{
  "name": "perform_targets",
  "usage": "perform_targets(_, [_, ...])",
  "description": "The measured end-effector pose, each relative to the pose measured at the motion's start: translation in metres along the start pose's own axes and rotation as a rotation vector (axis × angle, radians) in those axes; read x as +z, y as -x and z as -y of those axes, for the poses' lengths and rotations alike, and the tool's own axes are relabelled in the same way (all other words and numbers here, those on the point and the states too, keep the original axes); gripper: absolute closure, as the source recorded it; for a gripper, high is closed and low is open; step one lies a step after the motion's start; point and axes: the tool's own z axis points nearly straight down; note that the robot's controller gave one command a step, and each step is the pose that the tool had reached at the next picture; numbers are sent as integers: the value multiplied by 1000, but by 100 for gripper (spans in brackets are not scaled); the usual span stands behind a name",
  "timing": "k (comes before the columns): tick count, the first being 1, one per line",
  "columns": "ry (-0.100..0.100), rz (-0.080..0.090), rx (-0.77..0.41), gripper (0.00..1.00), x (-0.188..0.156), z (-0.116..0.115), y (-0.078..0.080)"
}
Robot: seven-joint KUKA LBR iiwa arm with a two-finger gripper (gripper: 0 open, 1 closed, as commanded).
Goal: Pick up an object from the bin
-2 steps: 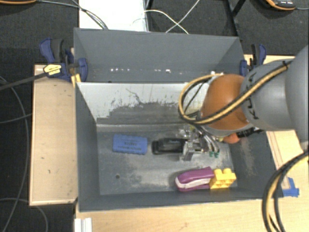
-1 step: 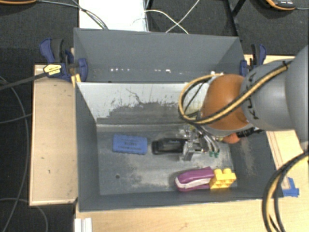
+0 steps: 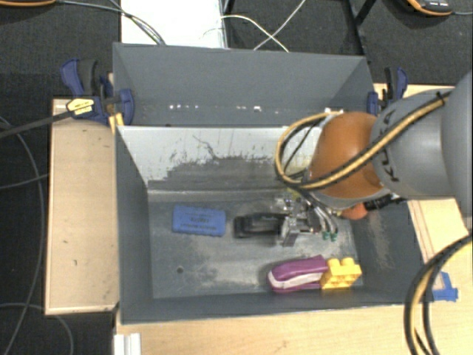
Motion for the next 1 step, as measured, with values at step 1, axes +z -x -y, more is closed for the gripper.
perform_targets(1, [0, -2, 0, 100, -16, 0, 0])
